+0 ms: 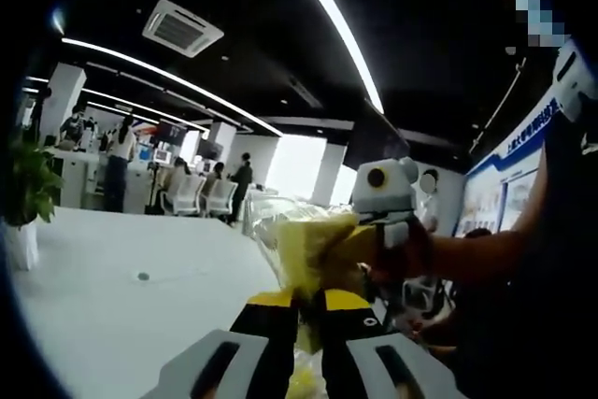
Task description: Compare the silicone blocks by pressing each to a similar depth, holding the contact briefly, and releasing to observe deformation and rebound differences across the visible hardness samples.
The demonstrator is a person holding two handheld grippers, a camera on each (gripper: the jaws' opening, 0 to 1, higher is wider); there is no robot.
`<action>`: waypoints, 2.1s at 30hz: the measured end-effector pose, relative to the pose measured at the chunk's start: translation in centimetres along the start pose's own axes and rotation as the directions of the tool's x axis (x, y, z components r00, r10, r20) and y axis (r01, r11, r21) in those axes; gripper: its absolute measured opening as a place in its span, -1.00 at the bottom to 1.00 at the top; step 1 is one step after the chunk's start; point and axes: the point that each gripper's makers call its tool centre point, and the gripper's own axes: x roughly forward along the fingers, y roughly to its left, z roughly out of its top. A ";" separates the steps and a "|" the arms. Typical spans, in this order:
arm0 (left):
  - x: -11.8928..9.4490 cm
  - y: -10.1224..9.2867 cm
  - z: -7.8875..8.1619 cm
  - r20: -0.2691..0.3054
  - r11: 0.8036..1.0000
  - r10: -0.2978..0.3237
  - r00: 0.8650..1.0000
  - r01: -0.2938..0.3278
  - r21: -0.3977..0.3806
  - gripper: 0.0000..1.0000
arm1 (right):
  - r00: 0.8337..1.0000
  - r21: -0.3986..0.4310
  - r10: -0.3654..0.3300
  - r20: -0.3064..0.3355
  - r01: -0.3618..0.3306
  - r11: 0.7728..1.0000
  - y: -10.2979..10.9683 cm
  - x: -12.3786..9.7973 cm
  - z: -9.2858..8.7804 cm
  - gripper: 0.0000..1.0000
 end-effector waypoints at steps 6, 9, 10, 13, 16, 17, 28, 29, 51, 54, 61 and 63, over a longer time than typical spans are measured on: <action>0.0 -0.2 0.3 0.006 1.000 0.001 1.000 -0.001 0.006 -0.84 | 1.000 -0.004 0.000 0.015 0.000 1.000 0.1 -0.1 0.3 -1.00; 0.1 -0.3 0.3 0.002 1.000 0.002 1.000 -0.002 0.020 -0.84 | 1.000 -0.007 0.000 0.016 0.000 1.000 0.1 -0.2 0.3 -1.00; 0.1 -0.3 0.4 0.003 1.000 0.003 1.000 -0.003 0.025 -0.84 | 1.000 -0.007 0.000 0.018 0.001 1.000 0.1 -0.2 0.3 -1.00; 0.1 -0.3 0.4 0.003 1.000 0.006 1.000 -0.006 0.026 -0.84 | 1.000 -0.008 -0.002 0.021 0.002 1.000 0.1 -0.3 0.3 -1.00; 0.1 -0.4 0.3 -0.003 1.000 0.005 1.000 -0.005 0.008 -0.84 | 1.000 -0.014 0.001 0.019 -0.001 1.000 0.2 -0.3 0.3 -1.00; 0.1 -0.4 0.3 -0.006 1.000 0.005 1.000 -0.005 0.001 -0.84 | 1.000 -0.012 0.003 0.018 -0.003 1.000 0.2 -0.3 0.3 -1.00; 0.2 0.0 0.4 -0.013 1.000 0.008 1.000 -0.007 0.021 -0.87 | 1.000 -0.012 0.007 0.017 -0.007 1.000 0.1 -0.3 0.4 -1.00; 0.3 0.2 0.6 -0.001 0.998 0.022 1.000 -0.022 0.060 -0.87 | 1.000 -0.012 0.005 0.021 -0.005 1.000 0.0 -0.2 0.5 -1.00; 0.3 0.1 1.6 0.021 0.999 -0.004 1.000 0.004 0.038 -0.98 | 0.996 -0.028 0.025 0.090 -0.023 0.999 0.0 -0.3 1.6 -0.92; 0.2 0.3 2.1 0.033 0.999 0.000 0.999 -0.001 0.033 -1.00 | 0.994 -0.066 0.021 0.107 -0.014 0.998 0.0 -0.3 2.0 -0.88; 0.4 0.4 2.6 0.052 1.000 0.001 0.999 -0.001 0.011 -1.00 | 0.984 -0.098 -0.081 0.156 0.097 0.990 -2.1 -0.7 2.9 -0.32; 0.4 0.5 2.7 0.055 1.000 0.001 0.998 -0.002 0.017 -1.00 | 0.982 -0.105 -0.102 0.156 0.120 0.987 -2.6 -1.0 2.9 -0.21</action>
